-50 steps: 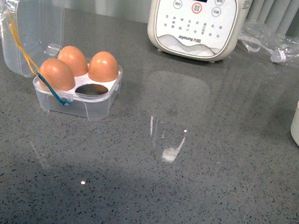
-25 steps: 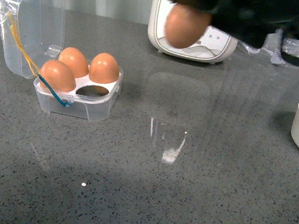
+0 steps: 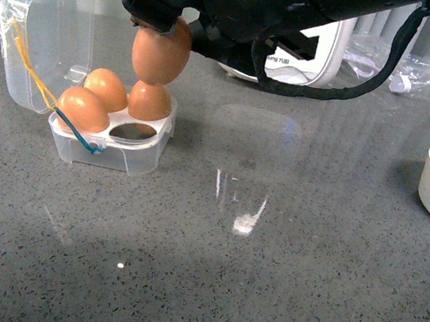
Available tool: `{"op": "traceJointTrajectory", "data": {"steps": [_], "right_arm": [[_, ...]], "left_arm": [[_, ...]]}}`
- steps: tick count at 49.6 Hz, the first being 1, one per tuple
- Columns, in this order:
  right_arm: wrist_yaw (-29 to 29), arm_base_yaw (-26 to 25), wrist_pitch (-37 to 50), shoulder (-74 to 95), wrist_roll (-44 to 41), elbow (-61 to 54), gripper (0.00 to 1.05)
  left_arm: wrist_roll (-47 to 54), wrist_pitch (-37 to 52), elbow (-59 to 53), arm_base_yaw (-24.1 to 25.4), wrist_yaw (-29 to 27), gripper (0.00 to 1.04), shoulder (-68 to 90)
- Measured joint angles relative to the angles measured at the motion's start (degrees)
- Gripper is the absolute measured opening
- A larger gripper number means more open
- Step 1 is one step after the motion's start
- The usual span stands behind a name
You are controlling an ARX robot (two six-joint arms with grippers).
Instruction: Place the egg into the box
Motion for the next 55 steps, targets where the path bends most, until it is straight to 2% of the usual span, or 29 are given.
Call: {"op": "traceJointTrajectory", "data": {"steps": [48, 55], "right_arm": [[-1.9, 1.0, 1.4, 5.1, 1.7, 0.4, 0.38], [-2.6, 1.2, 2.0, 5.2, 1.7, 0.4, 0.57]], "left_arm": [[0.0, 0.0, 0.0, 0.0, 0.0, 0.98, 0.0], [0.0, 0.0, 0.0, 0.0, 0.0, 0.98, 0.0]]}}
